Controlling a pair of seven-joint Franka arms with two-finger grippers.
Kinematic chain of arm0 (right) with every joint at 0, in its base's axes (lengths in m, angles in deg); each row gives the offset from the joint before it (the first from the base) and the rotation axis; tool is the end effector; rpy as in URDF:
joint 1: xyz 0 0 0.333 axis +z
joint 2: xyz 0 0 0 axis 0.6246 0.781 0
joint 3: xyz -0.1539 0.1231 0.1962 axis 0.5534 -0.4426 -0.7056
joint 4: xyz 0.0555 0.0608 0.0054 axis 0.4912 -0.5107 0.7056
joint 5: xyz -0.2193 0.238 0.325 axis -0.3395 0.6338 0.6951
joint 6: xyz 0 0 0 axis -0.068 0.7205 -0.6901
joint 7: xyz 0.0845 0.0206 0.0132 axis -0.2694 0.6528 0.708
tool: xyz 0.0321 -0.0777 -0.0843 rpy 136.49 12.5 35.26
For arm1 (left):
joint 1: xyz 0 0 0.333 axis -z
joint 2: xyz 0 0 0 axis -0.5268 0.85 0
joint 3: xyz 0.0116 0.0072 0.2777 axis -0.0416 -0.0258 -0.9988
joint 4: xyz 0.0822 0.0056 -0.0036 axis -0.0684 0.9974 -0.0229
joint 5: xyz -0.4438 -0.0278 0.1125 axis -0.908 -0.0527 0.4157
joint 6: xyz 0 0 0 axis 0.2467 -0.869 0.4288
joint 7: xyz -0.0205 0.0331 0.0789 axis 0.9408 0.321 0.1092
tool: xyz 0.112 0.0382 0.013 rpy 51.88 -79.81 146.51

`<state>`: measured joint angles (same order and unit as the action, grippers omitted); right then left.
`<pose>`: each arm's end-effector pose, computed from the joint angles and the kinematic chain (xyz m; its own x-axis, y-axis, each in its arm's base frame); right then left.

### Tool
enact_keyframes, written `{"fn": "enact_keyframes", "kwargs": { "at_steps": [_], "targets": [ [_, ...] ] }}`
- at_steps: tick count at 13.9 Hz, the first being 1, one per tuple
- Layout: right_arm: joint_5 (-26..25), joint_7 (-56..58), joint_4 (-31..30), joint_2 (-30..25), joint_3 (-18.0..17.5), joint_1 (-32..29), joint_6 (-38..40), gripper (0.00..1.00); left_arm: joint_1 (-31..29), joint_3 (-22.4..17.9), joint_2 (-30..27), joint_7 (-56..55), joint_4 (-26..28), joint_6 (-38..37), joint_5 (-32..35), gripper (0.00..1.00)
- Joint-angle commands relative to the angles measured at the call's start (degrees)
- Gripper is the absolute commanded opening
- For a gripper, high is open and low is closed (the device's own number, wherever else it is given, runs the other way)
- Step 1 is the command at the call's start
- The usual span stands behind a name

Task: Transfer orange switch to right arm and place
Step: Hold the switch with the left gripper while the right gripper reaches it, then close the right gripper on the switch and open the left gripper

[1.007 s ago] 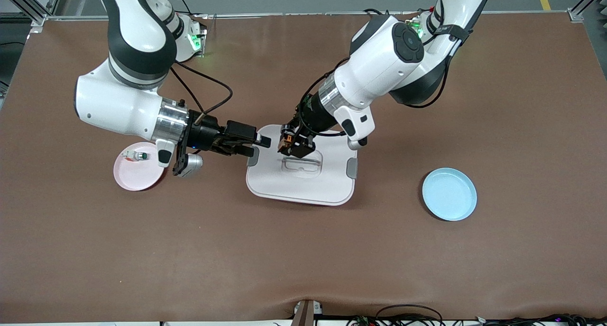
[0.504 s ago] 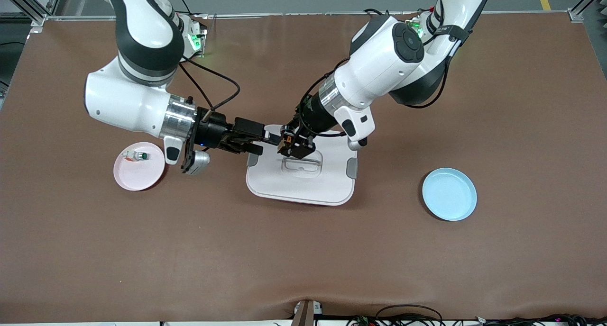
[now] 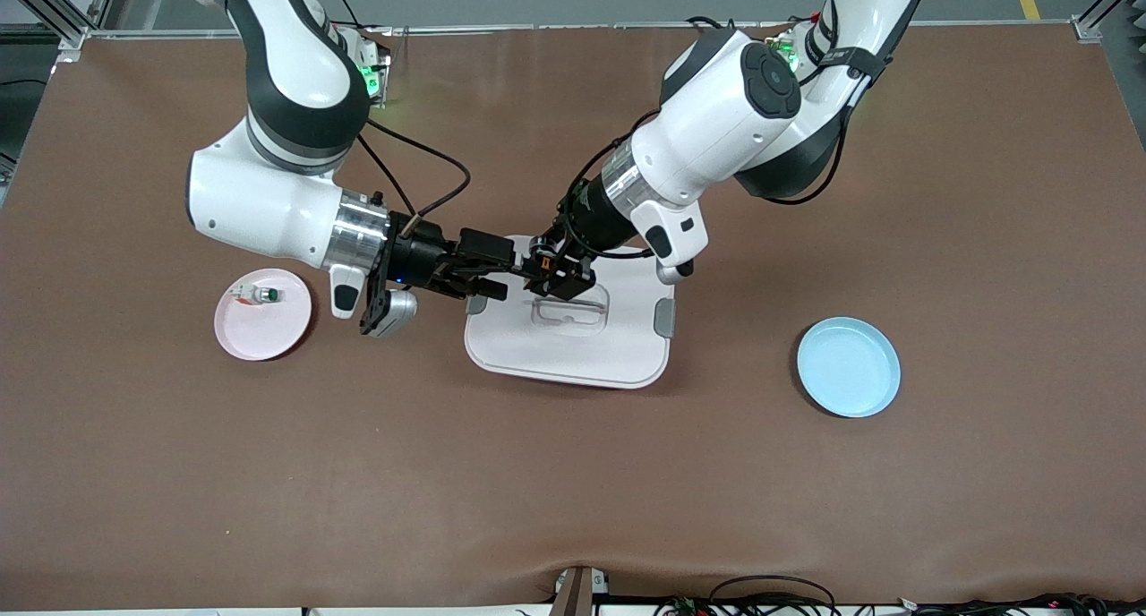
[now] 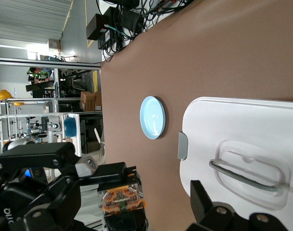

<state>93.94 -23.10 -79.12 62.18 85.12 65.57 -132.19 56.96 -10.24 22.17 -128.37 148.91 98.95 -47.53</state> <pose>0.6404 0.3606 0.4071 0.9969 -0.0745 0.0259 -0.0174 -0.5279 -0.8491 0.5905 -0.5094 0.4560 0.1773 0.8011 -0.5717 0.9760 -0.0684 0.2068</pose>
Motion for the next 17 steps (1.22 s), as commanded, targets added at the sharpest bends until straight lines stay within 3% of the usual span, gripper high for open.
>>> {"fn": "enact_keyframes", "kwargs": {
  "at_steps": [1,9,10,17],
  "targets": [
    [1.7,3.0,1.0,0.9,0.6,1.1,-0.2,1.0,0.5,-0.2,0.4,-1.6,-1.0,0.7,1.5,0.4],
    [1.8,5.5,1.0,0.9,0.6,1.6,-0.2,1.0,0.4,-0.2,0.5,-1.7,-1.0,0.7,1.5,0.4],
    [1.8,6.0,1.0,0.9,0.6,1.6,-0.2,0.95,0.4,-0.2,0.5,-1.7,-1.0,0.6,1.5,0.4],
    [3.1,6.1,1.8,1.5,0.6,0.7,0.1,0.9,0.3,-0.2,0.5,-1.6,-0.9,0.7,1.5,0.4]
  ]
}}
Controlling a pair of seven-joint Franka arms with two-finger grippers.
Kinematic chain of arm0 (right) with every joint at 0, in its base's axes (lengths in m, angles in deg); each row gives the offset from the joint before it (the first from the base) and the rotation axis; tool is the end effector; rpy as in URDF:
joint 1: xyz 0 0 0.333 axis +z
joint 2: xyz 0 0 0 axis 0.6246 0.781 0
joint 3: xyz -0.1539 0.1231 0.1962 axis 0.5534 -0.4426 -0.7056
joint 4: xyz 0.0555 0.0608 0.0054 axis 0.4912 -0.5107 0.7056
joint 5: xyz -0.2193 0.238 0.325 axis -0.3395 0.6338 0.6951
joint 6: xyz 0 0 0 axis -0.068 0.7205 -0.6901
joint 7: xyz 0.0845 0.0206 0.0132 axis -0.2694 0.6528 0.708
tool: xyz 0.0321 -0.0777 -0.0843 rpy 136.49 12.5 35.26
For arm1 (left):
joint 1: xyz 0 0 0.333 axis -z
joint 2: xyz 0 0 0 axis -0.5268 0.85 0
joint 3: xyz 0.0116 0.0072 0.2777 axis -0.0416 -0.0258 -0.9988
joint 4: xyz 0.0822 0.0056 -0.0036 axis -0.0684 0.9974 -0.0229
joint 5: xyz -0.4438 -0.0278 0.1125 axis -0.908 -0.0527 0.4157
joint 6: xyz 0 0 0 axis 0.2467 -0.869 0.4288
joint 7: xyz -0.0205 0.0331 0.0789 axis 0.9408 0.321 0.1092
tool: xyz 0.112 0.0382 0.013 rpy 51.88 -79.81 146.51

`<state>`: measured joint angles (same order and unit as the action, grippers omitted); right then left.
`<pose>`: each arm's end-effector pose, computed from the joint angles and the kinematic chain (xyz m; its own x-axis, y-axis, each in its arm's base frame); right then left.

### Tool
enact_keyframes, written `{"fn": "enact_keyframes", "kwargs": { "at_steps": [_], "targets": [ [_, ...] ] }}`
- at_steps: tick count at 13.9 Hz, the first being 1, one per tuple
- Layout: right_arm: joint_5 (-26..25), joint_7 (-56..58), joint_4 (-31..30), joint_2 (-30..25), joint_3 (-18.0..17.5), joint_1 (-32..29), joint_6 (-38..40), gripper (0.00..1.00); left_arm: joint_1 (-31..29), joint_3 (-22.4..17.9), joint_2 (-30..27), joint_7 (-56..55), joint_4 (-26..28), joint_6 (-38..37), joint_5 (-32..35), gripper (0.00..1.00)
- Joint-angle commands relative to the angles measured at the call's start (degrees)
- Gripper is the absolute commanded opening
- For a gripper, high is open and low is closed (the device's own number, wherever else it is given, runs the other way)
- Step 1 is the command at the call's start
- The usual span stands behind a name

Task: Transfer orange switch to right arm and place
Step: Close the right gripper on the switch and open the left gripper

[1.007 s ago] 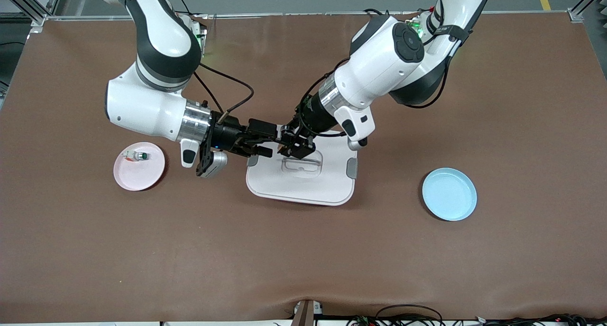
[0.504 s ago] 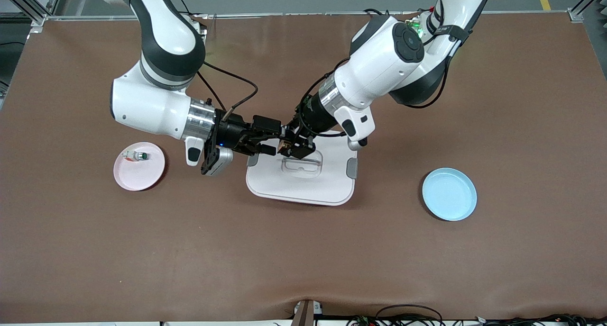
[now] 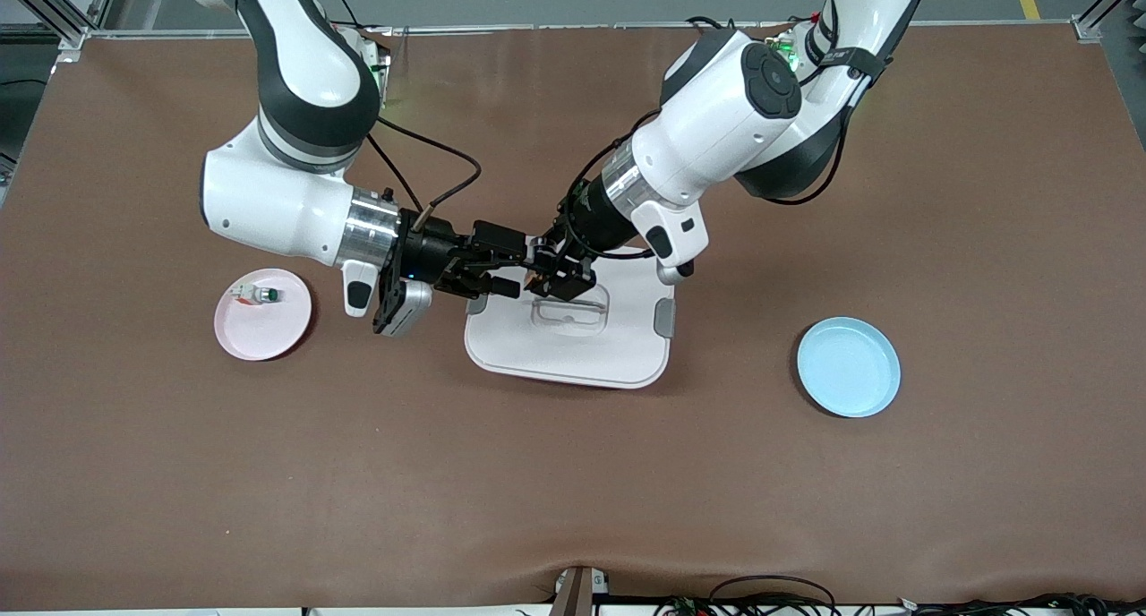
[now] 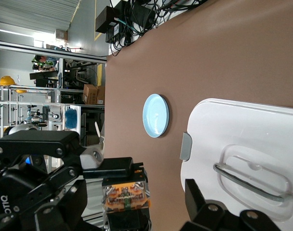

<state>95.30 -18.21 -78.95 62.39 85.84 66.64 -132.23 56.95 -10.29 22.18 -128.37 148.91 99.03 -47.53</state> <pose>0.6387 0.3659 0.4069 0.9954 -0.0338 0.0893 0.0589 -0.5191 -0.8527 0.5911 -0.5088 0.4560 0.1766 0.8012 -0.5718 0.9759 -0.0668 0.2078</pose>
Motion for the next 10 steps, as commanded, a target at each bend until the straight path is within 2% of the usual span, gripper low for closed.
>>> {"fn": "enact_keyframes", "kwargs": {
  "at_steps": [1,3,5,10],
  "targets": [
    [1.7,1.2,1.8,1.4,-0.2,-0.3,0.1,0.87,0.3,-0.1,0.5,-1.6,-0.9,0.6,1.5,0.4],
    [1.7,1.2,2.1,1.4,-0.2,-0.3,0.0,0.8,0.3,-0.1,0.4,-1.6,-0.9,0.6,1.5,0.4],
    [1.7,1.3,2.1,1.4,-0.2,-0.2,-0.1,0.62,0.3,-0.1,0.4,-1.5,-0.9,0.6,1.5,0.4],
    [1.7,2.4,2.2,1.4,-0.2,0.1,-0.1,0.46,0.3,-0.1,0.4,-1.6,-0.9,0.6,1.5,0.4]
  ]
}}
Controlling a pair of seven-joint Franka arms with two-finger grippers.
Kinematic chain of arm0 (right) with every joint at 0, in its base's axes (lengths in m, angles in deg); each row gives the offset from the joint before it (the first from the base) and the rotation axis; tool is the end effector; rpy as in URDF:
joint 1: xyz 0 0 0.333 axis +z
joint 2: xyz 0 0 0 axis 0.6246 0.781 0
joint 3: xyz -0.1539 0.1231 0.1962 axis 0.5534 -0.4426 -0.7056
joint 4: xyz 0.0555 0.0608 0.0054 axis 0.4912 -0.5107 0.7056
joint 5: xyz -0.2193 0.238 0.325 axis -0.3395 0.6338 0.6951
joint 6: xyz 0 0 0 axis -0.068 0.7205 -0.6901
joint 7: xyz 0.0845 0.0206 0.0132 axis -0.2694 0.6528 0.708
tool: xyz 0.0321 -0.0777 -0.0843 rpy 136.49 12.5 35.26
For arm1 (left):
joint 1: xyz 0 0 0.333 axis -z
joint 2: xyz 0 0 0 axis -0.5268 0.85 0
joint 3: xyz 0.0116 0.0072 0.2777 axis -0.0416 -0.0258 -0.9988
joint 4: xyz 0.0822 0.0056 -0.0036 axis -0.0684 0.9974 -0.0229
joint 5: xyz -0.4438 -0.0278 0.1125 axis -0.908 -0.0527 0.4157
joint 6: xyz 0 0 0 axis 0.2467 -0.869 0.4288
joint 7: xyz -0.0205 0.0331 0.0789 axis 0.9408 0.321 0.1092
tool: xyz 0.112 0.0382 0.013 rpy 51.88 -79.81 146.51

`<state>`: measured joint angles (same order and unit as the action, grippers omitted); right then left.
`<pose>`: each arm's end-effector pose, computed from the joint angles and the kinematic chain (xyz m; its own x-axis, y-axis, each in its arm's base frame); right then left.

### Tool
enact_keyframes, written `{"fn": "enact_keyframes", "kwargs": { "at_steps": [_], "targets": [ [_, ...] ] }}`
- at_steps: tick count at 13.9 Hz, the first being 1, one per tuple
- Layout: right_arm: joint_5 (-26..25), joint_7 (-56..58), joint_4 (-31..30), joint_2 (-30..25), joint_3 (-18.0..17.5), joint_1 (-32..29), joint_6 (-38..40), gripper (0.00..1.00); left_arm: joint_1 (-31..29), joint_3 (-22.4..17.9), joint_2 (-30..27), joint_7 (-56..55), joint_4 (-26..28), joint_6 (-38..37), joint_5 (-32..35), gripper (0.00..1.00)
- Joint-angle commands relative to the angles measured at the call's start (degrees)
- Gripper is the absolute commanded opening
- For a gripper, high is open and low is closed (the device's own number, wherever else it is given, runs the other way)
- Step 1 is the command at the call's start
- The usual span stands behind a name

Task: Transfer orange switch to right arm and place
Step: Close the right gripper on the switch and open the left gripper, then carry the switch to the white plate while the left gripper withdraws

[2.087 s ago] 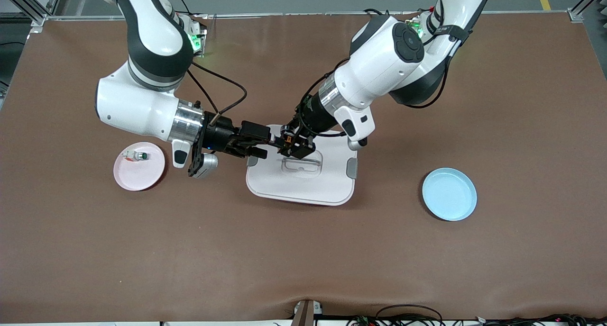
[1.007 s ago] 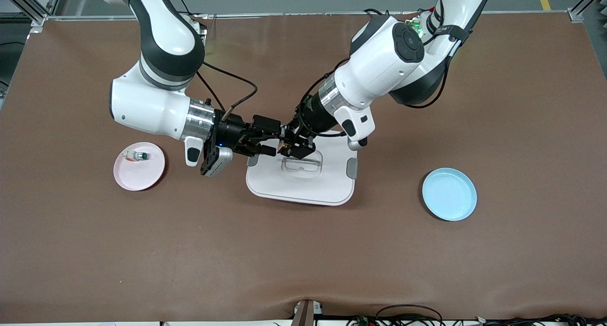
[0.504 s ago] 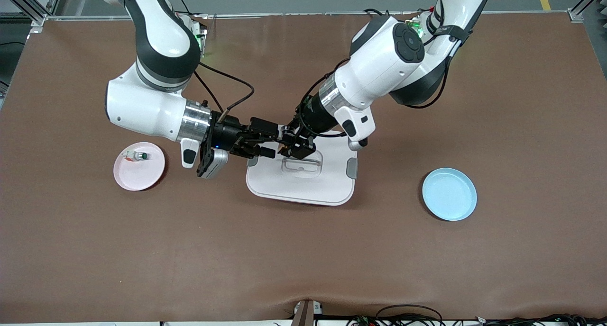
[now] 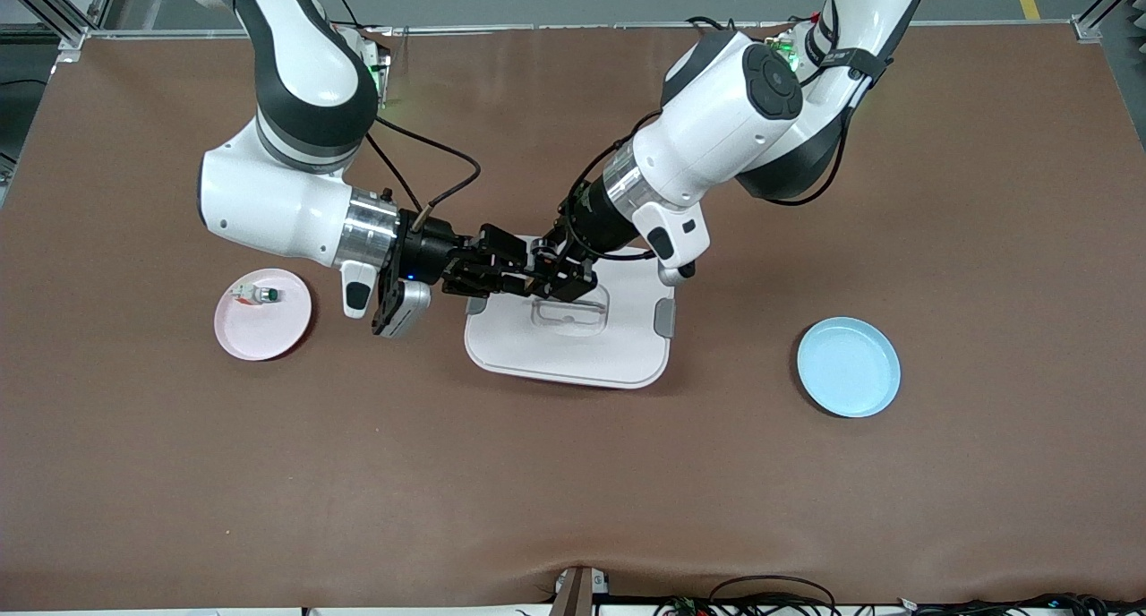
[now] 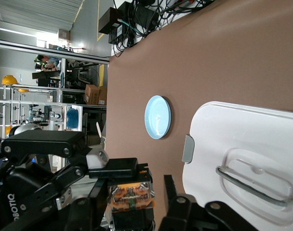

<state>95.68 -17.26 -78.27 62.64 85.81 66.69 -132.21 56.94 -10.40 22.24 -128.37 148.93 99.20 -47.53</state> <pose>0.6402 0.3680 0.4107 0.9939 -0.0269 0.1069 0.0782 -0.5120 -0.8554 0.5924 -0.5078 0.4552 0.1747 0.8017 -0.5716 0.9758 -0.0636 0.2091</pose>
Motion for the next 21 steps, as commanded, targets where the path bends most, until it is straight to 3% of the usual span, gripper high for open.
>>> {"fn": "enact_keyframes", "kwargs": {
  "at_steps": [1,4,5,6,11,12,13,14,15,19,21],
  "targets": [
    [1.4,1.5,1.5,1.2,-0.1,0.2,-0.2,0.42,0.3,0.0,0.4,-1.5,-0.9,0.4,1.5,0.4],
    [1.4,1.5,1.5,1.2,-0.1,0.2,-0.2,0.36,0.3,0.0,0.4,-1.5,-0.9,0.4,1.5,0.4],
    [1.4,1.6,1.5,1.2,-0.1,0.3,-0.2,0.22,0.3,0.0,0.4,-1.5,-0.9,0.4,1.5,0.4],
    [1.4,1.5,1.5,1.2,-0.1,0.3,-0.2,0.0,0.3,0.0,0.4,-1.5,-0.9,0.4,1.5,0.4],
    [2.9,1.5,1.7,1.6,-0.1,0.5,-0.2,0.0,0.2,0.0,0.3,-1.3,-0.9,0.4,1.5,0.42],
    [2.8,1.5,1.7,1.6,0.0,0.5,-0.2,0.0,0.2,0.0,0.3,-0.9,-0.9,0.4,1.5,0.47],
    [2.8,1.6,1.7,1.6,0.0,0.5,-0.2,0.0,0.1,0.0,0.3,-0.7,-0.9,0.3,1.6,0.64],
    [2.8,1.6,1.7,1.6,0.0,0.4,-0.2,0.0,0.1,0.0,0.4,-0.6,-0.9,0.3,2.1,0.91],
    [2.8,1.6,1.7,1.6,0.0,0.4,-0.2,0.0,0.1,0.0,0.4,-0.8,-0.9,0.4,2.6,1.0],
    [2.4,1.9,1.7,1.6,0.0,0.2,-0.1,0.0,-0.1,0.0,0.3,-0.8,-1.0,0.3,2.7,1.0],
    [2.1,8.6,1.5,1.8,0.0,-0.4,0.4,0.0,-0.5,-0.1,0.2,-0.8,-0.9,0.3,2.7,1.0]
  ]
}}
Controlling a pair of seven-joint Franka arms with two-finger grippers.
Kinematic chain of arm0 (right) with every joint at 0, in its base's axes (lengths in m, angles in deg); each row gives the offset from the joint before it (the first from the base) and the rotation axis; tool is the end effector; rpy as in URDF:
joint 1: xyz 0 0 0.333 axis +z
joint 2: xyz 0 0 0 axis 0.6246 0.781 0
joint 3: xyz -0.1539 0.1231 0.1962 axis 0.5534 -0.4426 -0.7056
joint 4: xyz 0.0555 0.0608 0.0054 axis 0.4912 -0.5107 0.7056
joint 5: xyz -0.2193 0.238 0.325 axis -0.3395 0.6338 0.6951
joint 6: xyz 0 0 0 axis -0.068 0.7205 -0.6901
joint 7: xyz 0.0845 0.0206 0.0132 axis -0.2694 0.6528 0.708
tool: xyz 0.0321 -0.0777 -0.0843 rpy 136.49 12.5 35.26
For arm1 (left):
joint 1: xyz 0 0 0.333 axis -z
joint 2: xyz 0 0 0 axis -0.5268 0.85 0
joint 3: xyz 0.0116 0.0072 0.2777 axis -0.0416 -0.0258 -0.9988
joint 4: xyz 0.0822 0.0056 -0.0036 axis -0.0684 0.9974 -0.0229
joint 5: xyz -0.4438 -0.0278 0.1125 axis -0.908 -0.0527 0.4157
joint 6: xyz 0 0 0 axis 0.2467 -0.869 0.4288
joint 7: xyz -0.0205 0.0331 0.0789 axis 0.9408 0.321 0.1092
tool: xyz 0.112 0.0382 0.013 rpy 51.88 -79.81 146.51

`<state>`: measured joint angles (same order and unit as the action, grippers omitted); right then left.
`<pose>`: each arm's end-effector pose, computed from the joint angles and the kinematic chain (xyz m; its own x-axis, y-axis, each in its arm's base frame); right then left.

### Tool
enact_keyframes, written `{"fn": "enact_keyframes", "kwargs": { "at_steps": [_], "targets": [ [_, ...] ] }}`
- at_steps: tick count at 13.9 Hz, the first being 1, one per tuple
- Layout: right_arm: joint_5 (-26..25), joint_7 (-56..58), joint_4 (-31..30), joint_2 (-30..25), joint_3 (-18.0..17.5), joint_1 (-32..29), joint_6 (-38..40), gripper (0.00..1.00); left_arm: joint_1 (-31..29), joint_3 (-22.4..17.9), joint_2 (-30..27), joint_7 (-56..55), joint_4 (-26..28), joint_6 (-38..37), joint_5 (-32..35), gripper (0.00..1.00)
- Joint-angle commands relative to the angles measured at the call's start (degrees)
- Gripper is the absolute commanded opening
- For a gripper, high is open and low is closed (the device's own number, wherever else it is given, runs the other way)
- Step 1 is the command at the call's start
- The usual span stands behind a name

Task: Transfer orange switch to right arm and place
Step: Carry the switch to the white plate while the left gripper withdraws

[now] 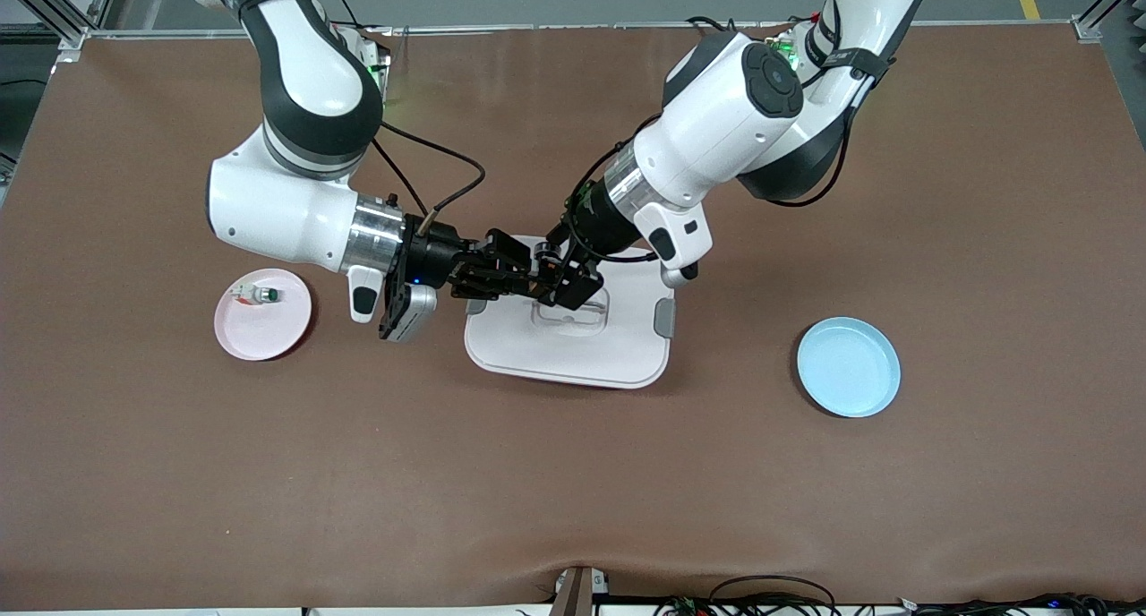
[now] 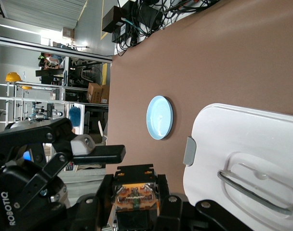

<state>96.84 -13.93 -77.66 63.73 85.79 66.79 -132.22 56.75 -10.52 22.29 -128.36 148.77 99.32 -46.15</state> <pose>0.6424 0.3712 0.4034 0.9900 -0.0047 0.1408 0.1194 -0.5027 -0.8562 0.5959 -0.5044 0.4559 0.1854 0.8104 -0.5558 0.9717 -0.0668 0.2267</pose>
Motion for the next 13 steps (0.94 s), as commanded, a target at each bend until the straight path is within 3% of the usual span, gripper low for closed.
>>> {"fn": "enact_keyframes", "kwargs": {
  "at_steps": [1,4,10,13],
  "targets": [
    [0.9,10.0,0.6,0.9,0.1,-0.8,0.4,0.0,-0.5,0.0,0.0,-0.8,-0.8,0.2,1.4,1.0],
    [-2.5,19.9,0.0,1.3,0.2,-1.8,0.6,0.0,-0.8,-0.4,0.0,-0.8,-0.6,0.1,3.8,1.0],
    [-26.2,20.2,-0.1,1.7,0.3,-6.2,9.3,0.0,-5.8,-0.4,-0.9,2.8,1.0,-3.6,3.9,1.0],
    [-36.3,20.8,-0.2,1.5,0.3,-8.5,15.0,0.0,-8.3,-0.4,-4.2,8.0,6.6,-4.4,3.9,1.0]
  ]
}}
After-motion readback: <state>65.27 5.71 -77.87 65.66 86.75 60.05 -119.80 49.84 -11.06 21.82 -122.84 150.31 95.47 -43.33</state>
